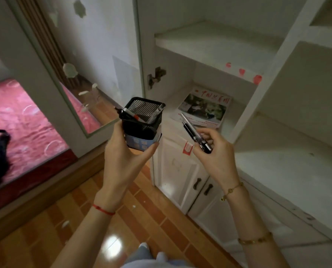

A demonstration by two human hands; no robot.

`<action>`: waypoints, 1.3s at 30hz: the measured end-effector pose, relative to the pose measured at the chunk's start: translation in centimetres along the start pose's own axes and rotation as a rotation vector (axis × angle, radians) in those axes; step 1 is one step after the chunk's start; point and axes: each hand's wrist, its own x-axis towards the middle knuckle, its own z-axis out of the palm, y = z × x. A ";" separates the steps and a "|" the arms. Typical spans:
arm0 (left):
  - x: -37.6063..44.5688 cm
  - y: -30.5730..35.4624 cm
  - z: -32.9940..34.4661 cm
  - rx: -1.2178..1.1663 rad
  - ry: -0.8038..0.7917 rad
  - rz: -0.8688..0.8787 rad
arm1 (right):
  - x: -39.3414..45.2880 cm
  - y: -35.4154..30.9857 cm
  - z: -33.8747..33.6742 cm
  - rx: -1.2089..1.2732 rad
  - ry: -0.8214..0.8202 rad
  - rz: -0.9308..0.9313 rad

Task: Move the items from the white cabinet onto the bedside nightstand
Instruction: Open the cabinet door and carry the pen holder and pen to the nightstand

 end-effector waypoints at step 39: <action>-22.0 -3.6 -19.4 0.311 0.682 -0.606 | -12.9 -9.0 20.6 0.179 -0.922 -0.271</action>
